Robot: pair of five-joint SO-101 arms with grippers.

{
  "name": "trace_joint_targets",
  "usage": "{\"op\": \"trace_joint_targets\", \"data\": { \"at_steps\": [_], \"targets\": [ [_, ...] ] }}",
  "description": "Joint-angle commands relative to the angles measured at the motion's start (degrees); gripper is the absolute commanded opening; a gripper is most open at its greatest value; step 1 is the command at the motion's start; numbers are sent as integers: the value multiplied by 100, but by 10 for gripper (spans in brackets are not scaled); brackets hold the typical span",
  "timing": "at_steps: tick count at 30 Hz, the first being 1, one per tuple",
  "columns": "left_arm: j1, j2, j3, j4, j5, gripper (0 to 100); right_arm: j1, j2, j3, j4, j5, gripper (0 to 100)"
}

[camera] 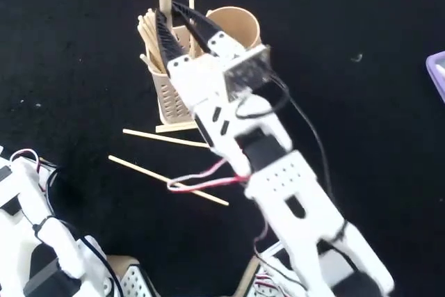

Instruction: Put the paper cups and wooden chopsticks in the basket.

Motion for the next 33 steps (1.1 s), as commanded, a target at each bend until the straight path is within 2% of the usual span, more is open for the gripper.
{"op": "trace_joint_targets", "data": {
  "at_steps": [1,12,14,18,26,30,33],
  "targets": [
    [-4,-26,-84,-88,-26,213,0,673,-620,-290,-44,11],
    [-4,-26,-84,-88,-26,213,281,1727,-699,-273,-44,14],
    [-4,-26,-84,-88,-26,213,273,1754,-708,-97,-53,45],
    [-4,-26,-84,-88,-26,213,237,1481,-840,651,-79,165],
    [-4,-26,-84,-88,-26,213,273,-215,-989,2356,-53,170],
    [-4,-26,-84,-88,-26,213,378,-1525,-989,3754,-44,170],
    [-4,-26,-84,-88,-26,213,897,-2563,-989,5134,-44,169]
  ]
}}
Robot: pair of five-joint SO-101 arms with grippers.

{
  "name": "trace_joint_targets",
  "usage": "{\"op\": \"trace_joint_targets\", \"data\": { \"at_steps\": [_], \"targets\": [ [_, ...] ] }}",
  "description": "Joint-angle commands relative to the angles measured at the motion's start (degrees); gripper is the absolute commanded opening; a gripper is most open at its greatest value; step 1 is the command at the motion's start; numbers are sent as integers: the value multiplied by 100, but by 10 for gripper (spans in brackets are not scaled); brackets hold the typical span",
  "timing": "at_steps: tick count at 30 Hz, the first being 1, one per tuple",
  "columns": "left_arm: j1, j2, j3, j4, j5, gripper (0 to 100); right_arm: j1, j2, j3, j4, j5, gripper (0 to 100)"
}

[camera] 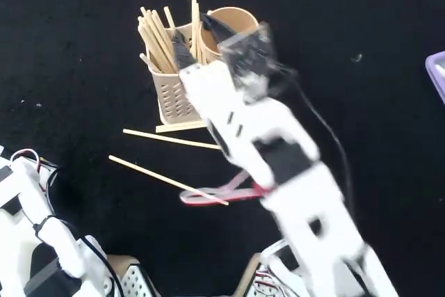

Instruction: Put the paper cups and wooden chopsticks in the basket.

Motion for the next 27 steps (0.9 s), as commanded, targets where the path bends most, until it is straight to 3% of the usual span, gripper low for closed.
{"op": "trace_joint_targets", "data": {
  "at_steps": [1,5,9,14,21,24,27],
  "targets": [
    [-4,-26,-84,-88,-18,213,879,-1745,-356,2057,-18,169],
    [4,-26,-84,-88,-18,213,2180,-2563,295,3130,-9,169],
    [13,-26,-84,-88,-18,213,3068,-2615,1771,2708,352,169],
    [13,-18,-66,-88,-18,213,3235,-2035,3196,1327,1398,169],
    [4,-18,-66,-88,-26,213,3209,-637,3116,703,3578,172],
    [4,-18,-66,-88,-26,213,3297,145,2756,695,3868,170],
    [4,-18,-66,-88,-26,213,3587,1015,2211,686,3446,170]
  ]
}}
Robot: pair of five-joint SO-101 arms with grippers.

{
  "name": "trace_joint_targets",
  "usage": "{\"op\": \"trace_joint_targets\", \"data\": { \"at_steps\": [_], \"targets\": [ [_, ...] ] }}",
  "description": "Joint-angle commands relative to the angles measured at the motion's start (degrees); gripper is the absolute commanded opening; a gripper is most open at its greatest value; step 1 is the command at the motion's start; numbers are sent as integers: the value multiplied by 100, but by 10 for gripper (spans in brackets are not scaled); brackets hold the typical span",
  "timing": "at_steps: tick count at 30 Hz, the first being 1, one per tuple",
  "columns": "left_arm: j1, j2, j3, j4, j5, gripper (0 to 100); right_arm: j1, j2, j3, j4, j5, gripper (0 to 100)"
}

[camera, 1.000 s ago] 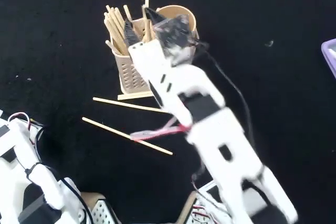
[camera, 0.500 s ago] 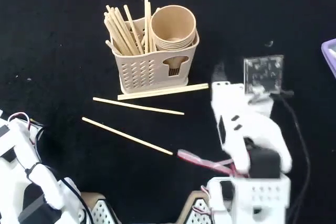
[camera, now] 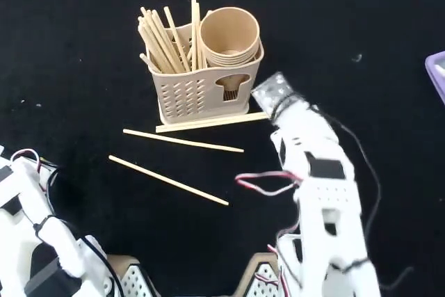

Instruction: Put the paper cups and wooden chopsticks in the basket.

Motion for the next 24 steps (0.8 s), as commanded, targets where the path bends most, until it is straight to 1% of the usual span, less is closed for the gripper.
{"op": "trace_joint_targets", "data": {
  "at_steps": [1,3,5,7,9,13,17,22,24],
  "targets": [
    [4,-18,-66,-88,-26,213,492,1279,-1042,-149,-677,170],
    [4,-18,-66,-88,-26,213,721,1938,-1464,-149,-1811,169],
    [4,-18,-66,-88,-26,213,800,2615,-1877,-141,-3024,169],
    [4,-18,-75,-88,-26,213,774,3284,-2299,-114,-3947,169],
    [4,-18,-75,-88,-26,213,642,3899,-2712,-114,-4571,169],
    [4,-18,-66,-88,-26,213,308,4840,-3459,-97,-5037,169],
    [4,-18,-66,-88,-26,213,105,5244,-3864,-97,-5433,166],
    [4,-18,-75,-88,-26,213,-105,5253,-3908,-97,-5433,62],
    [4,-18,-84,-88,-26,213,-123,5253,-3908,-97,-5468,60]
  ]
}}
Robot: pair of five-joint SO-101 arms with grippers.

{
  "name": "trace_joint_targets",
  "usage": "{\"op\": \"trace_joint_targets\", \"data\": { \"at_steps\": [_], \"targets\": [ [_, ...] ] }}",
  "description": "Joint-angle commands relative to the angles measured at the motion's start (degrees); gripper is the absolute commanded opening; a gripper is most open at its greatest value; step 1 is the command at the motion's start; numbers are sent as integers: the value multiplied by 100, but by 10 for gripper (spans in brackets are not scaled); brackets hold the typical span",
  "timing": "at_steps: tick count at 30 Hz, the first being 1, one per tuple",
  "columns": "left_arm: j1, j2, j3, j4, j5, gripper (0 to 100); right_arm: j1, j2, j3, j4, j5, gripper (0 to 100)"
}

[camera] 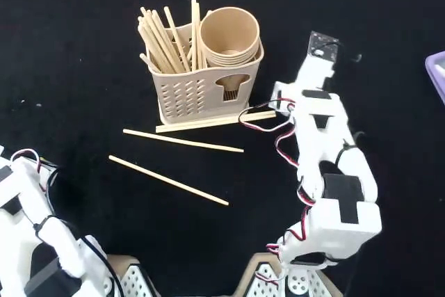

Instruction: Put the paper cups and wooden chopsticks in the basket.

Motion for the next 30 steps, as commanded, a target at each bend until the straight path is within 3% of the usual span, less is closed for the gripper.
{"op": "trace_joint_targets", "data": {
  "at_steps": [1,12,17,30],
  "targets": [
    [4,-18,-84,-88,-26,213,-141,-22,-286,-88,-105,60],
    [-31,-18,-84,-88,-26,213,-220,523,-910,-44,-1196,60],
    [-31,-18,-84,-88,-26,213,-527,954,-1455,826,-1538,60],
    [-31,-18,-84,-88,-26,213,-571,963,-1393,1407,-1556,59]
  ]
}}
